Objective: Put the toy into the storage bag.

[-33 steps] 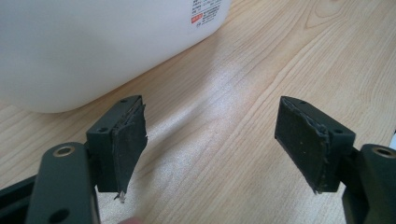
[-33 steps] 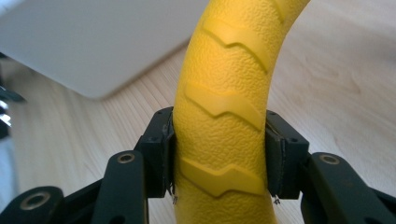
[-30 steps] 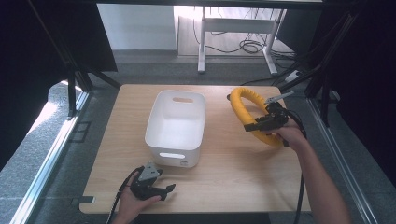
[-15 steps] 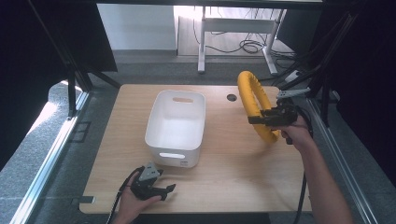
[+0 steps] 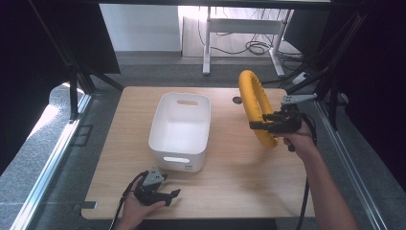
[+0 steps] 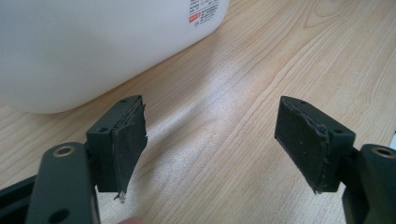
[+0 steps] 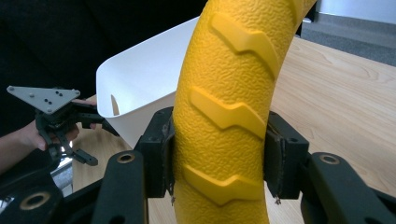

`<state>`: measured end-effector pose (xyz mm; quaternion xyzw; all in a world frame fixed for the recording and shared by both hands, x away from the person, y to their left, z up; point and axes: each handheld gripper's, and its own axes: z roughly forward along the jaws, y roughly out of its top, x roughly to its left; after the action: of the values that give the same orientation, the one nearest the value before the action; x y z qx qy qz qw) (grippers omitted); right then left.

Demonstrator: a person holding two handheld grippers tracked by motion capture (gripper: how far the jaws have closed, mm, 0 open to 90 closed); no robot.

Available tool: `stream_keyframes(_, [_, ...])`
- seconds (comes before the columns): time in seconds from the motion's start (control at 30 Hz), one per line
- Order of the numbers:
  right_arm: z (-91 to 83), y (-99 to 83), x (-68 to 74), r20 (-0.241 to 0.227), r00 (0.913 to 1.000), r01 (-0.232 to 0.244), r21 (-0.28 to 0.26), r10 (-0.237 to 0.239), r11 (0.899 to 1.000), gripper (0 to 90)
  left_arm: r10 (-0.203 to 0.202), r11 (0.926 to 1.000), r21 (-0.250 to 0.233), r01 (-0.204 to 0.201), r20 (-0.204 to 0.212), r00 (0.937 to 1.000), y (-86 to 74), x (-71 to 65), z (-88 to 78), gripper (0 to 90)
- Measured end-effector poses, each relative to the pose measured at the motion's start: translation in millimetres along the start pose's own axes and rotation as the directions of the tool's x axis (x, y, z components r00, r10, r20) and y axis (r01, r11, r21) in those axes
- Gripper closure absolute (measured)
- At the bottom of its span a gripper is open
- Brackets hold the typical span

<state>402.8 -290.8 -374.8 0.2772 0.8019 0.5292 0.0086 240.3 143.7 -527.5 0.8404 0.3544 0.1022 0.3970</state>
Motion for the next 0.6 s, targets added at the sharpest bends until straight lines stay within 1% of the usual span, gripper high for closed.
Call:
stream_keyframes(0.13, [3.3, 2.7, 7.8, -0.013, 0.9998, 0.017, -0.013, -0.017, 1.000, 51.6, -0.003, 1.0000, -0.003, 0.003, 0.002, 1.0000, -0.2, -0.4, 0.7, 25.0])
stream_keyframes(0.17, [3.3, 2.7, 7.8, -0.013, 0.9998, 0.017, -0.013, -0.017, 1.000, 51.6, -0.003, 1.0000, -0.003, 0.003, 0.002, 1.0000, -0.2, -0.4, 0.7, 25.1])
stream_keyframes(0.23, [5.0, 4.8, 12.7, -0.017, 0.9994, 0.031, -0.023, -0.031, 0.999, 51.6, 0.001, 1.0000, -0.005, -0.001, 0.001, 1.0000, 0.2, 0.0, -0.2, 25.0])
stream_keyframes(0.37, [6.5, 6.7, 17.5, -0.023, 0.9992, 0.032, -0.038, -0.032, 0.999, 51.6, 0.002, 1.0000, -0.004, -0.002, 0.002, 1.0000, 0.2, -0.1, -0.2, 25.0])
stream_keyframes(0.47, [8.9, 9.9, 24.1, -0.025, 0.9983, 0.051, -0.045, -0.052, 0.998, 51.6, 0.002, 1.0000, -0.003, -0.002, 0.002, 1.0000, 0.2, -0.1, 0.1, 25.0])
stream_keyframes(0.57, [9.5, 12.2, 27.1, -0.028, 0.9980, 0.055, -0.057, -0.057, 0.997, 51.6, 0.001, 1.0000, -0.003, -0.001, 0.002, 1.0000, 0.3, -0.1, -0.2, 25.0])
stream_keyframes(0.6, [9.6, 15.6, 30.7, -0.028, 0.9974, 0.065, -0.061, -0.067, 0.996, 51.6, 0.001, 1.0000, -0.003, -0.001, 0.001, 1.0000, 0.3, -0.2, -0.2, 25.1])
